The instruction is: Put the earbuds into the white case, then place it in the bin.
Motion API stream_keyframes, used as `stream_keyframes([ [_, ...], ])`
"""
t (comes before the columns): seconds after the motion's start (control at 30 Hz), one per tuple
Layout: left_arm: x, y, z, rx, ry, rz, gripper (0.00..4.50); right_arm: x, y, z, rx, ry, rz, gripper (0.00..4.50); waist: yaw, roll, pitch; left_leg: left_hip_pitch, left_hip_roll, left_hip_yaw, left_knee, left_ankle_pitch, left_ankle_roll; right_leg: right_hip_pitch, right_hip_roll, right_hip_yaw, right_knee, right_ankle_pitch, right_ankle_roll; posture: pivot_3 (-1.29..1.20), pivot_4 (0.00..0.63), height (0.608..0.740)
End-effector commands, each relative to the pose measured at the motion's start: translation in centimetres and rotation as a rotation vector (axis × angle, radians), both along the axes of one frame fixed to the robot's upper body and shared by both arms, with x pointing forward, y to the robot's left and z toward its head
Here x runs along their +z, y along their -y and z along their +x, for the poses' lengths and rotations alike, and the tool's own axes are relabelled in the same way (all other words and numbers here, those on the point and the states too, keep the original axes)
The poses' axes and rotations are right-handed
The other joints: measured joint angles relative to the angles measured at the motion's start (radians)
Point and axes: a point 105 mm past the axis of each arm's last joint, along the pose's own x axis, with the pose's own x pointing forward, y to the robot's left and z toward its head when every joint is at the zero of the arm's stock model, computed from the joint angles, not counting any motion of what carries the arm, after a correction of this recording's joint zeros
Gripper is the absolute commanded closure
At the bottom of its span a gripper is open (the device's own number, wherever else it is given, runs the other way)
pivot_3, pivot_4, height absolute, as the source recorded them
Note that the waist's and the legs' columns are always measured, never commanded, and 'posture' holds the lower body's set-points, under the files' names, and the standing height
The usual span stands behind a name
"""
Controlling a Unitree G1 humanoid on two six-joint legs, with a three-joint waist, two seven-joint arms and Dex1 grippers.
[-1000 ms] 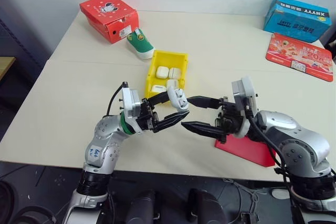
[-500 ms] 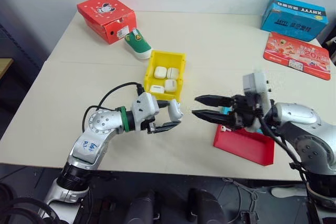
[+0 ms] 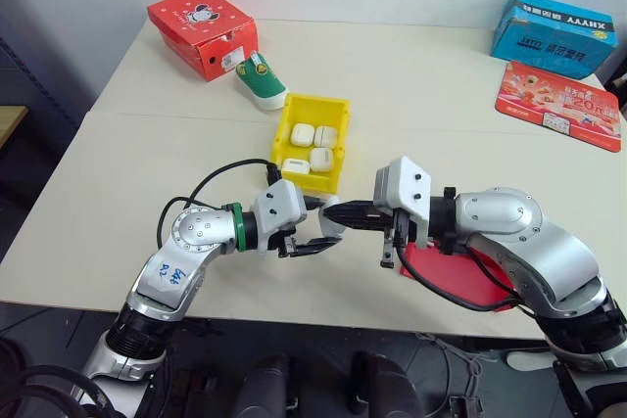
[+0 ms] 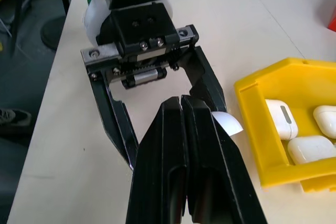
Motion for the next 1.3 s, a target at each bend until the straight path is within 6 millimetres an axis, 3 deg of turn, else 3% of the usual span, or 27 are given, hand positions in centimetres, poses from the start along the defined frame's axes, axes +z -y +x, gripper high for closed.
stream_keyframes([
  [0.03,1.8,0.2,-0.7,-0.024,0.065,-0.038,1.71,-0.3,1.3,-0.1,-0.041,-0.022,-0.037,4.46,0.0,0.0,0.0,0.0,0.0,0.0,0.0,0.0,0.0,0.0,0.0,0.0,0.0,0.0,0.0,0.0,0.15,0.74],
  [0.17,2.0,-0.4,-0.7,-0.02,0.06,-0.057,1.71,0.0,3.0,-0.1,-0.101,-0.05,0.056,4.46,0.001,-0.001,0.0,0.0,0.0,0.0,0.0,0.0,0.0,0.0,-0.001,0.0,0.0,0.0,0.0,0.0,0.15,0.74],
  [0.33,2.4,-2.0,-1.1,-0.008,0.021,-0.109,1.71,0.7,7.5,-0.9,-0.202,-0.003,0.285,4.31,0.003,-0.001,0.001,0.0,0.0,0.0,0.0,0.0,0.0,0.002,0.001,-0.001,-0.001,0.0,0.001,0.0,0.15,0.74],
  [0.4,2.9,-3.8,-1.6,-0.019,-0.056,-0.161,1.71,0.5,10.0,-1.7,-0.282,0.041,0.319,3.88,0.002,-0.001,0.001,0.0,0.0,0.0,0.0,0.0,0.0,0.002,0.003,-0.001,-0.001,0.0,0.001,0.0,0.15,0.74],
  [0.5,4.1,-7.4,-1.6,0.008,-0.128,-0.246,1.71,1.6,11.9,-3.0,-0.363,0.182,0.374,2.85,-0.001,-0.001,0.001,0.001,0.001,0.0,0.0,0.0,0.0,0.002,0.004,0.0,-0.001,0.0,0.001,0.0,0.15,0.74],
  [0.63,5.5,-10.2,1.5,0.153,-0.093,-0.258,1.71,2.4,14.0,-3.4,-0.482,0.354,0.374,1.49,-0.002,-0.001,0.001,0.004,0.001,0.001,0.0,0.001,-0.002,0.002,0.005,0.002,0.0,0.0,0.001,0.0,0.15,0.74],
  [0.77,5.8,-8.9,6.7,0.3,-0.113,-0.206,1.71,2.6,16.7,-2.8,-0.636,0.463,0.39,0.09,0.015,-0.003,0.001,0.006,-0.001,0.0,0.0,0.001,-0.008,0.003,0.005,0.004,0.001,0.001,0.001,0.0,0.15,0.74],
  [0.93,7.2,-5.0,11.3,0.365,-0.117,-0.218,1.71,0.8,17.2,-3.4,-0.631,0.379,0.401,0.03,0.021,-0.004,0.001,0.006,-0.002,0.002,0.0,0.003,-0.001,0.002,0.007,0.006,0.007,0.002,0.002,0.0,0.15,0.74],
  [1.07,6.7,-4.9,14.4,0.532,-0.094,-0.081,1.71,0.2,17.7,-3.3,-0.678,0.397,0.388,0.03,0.009,-0.004,0.001,0.006,-0.001,0.006,-0.002,0.003,-0.001,0.001,0.01,0.004,0.003,0.001,0.002,0.0,0.15,0.74],
  [1.23,7.7,-3.9,15.4,0.501,-0.052,-0.063,1.71,1.8,17.4,-3.0,-0.701,0.429,0.475,0.03,-0.008,-0.004,0.001,0.005,0.002,0.006,-0.002,0.003,-0.002,0.0,0.013,0.004,0.002,0.001,0.003,0.0,0.15,0.74],
  [1.3,7.9,-3.5,15.3,0.472,-0.028,-0.06,0.98,2.2,17.3,-2.8,-0.692,0.433,0.481,0.0,-0.009,-0.004,0.001,0.005,0.002,0.006,-0.002,0.003,-0.002,0.0,0.013,0.004,0.002,0.001,0.002,0.0,0.15,0.74],
])
